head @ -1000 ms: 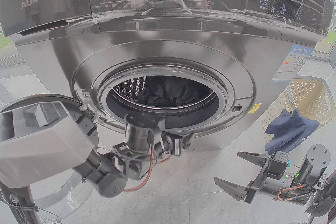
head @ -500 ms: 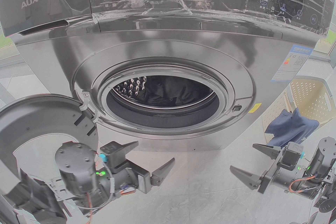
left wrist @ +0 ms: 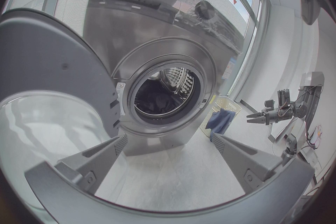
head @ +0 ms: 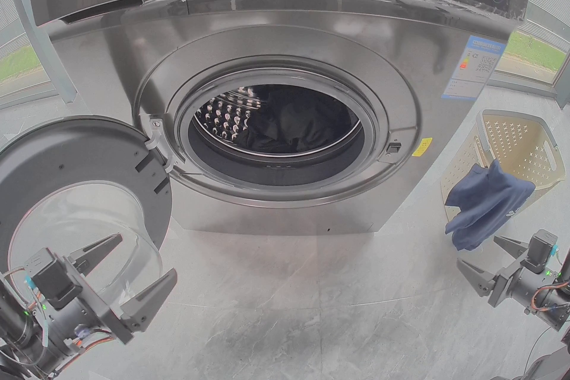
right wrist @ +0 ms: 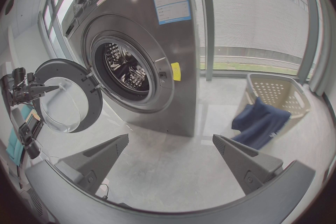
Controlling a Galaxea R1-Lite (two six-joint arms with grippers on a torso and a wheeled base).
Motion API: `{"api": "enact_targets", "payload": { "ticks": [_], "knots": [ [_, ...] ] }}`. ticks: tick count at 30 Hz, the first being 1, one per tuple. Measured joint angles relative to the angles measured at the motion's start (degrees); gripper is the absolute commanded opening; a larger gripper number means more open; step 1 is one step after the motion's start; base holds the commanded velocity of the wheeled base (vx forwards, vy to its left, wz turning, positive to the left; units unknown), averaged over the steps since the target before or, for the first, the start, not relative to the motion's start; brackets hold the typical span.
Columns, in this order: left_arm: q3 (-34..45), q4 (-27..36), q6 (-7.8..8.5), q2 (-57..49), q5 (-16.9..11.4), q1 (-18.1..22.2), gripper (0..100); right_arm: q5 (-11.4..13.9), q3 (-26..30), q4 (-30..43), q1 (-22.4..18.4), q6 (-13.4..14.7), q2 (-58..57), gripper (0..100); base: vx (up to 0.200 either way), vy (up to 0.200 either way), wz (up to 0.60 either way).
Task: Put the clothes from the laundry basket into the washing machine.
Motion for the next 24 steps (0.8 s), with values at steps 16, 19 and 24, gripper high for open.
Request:
{"api": "enact_targets", "payload": {
  "ticks": [16, 19, 24],
  "knots": [
    [1.93, 36.16, 0.3, -35.04, -0.61, 12.14, 100, -1.89, 0.0, 34.97, -8.69, -0.6, -39.5, 100, -0.05, -0.075, 0.0],
    [1.95, 44.58, 0.3, -42.61, -0.9, 15.96, 100, -1.87, -0.02, 41.98, -11.69, -0.6, -46.19, 100, 0.0, -0.2, 0.0],
    [1.95, 49.9, 0.33, -50.71, -3.07, 21.58, 100, -1.18, -0.02, 55.13, -17.46, -0.62, -55.48, 100, 0.0, -0.2, 0.0]
  ]
}}
